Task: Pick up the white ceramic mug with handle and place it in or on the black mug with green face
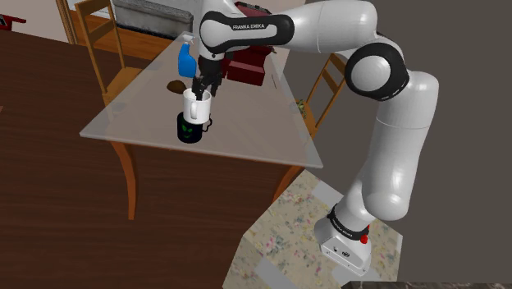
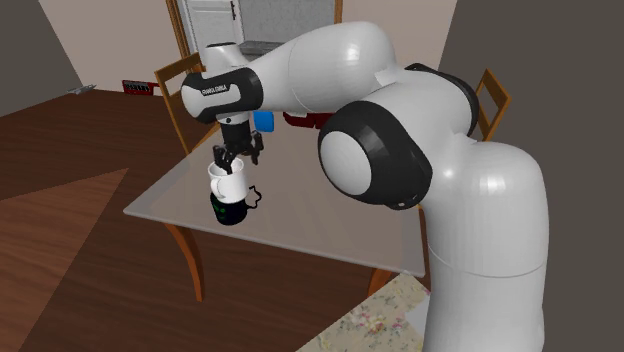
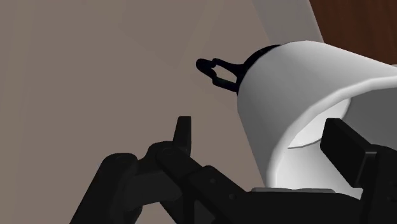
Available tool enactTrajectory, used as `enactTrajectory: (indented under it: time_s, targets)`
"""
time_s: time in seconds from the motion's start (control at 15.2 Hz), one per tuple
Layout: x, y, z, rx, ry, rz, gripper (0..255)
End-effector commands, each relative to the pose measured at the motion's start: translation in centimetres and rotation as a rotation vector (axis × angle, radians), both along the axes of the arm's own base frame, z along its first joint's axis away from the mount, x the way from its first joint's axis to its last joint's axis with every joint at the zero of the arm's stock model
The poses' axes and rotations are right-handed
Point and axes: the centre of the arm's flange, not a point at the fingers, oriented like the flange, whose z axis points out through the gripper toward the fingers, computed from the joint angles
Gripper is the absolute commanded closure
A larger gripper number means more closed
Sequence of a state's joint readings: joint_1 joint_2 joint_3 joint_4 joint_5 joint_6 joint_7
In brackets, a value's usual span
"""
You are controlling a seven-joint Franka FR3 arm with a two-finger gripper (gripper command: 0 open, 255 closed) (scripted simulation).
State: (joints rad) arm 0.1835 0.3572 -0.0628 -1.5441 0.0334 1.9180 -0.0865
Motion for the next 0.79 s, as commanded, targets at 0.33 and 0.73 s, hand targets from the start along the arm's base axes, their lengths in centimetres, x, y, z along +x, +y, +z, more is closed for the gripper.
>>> enactTrajectory:
  time_s: [0.33,0.73]
  targets:
    - [-0.1,-0.1,5.0,0.000,0.000,0.000,0]
    - [-0.1,-0.1,5.0,0.000,0.000,0.000,0]
